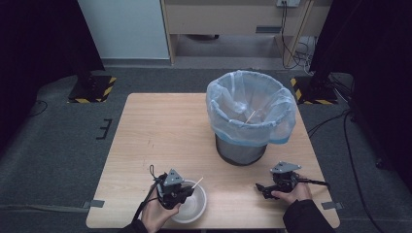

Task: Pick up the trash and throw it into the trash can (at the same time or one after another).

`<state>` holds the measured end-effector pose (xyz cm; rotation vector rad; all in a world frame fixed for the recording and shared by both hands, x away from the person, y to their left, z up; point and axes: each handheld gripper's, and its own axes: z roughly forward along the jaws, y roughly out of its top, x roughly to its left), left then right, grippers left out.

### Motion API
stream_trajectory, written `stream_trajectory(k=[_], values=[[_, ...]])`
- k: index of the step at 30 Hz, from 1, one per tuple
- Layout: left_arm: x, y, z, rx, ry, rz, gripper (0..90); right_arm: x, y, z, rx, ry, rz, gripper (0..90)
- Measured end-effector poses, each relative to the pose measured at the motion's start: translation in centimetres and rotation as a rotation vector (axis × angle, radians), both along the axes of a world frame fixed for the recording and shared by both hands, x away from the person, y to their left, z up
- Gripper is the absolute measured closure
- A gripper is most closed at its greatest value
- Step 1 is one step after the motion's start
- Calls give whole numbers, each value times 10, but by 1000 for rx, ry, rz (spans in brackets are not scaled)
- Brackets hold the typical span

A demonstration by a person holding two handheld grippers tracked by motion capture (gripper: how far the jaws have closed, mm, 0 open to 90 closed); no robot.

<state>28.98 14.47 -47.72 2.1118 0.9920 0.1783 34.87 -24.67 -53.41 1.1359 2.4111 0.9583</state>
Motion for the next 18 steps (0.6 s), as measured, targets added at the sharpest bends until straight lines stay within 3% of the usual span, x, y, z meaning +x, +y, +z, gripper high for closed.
stream_trajectory(k=[18], values=[[4, 15, 30, -115, -100, 38, 851, 0, 0, -1, 4, -5, 4, 71]])
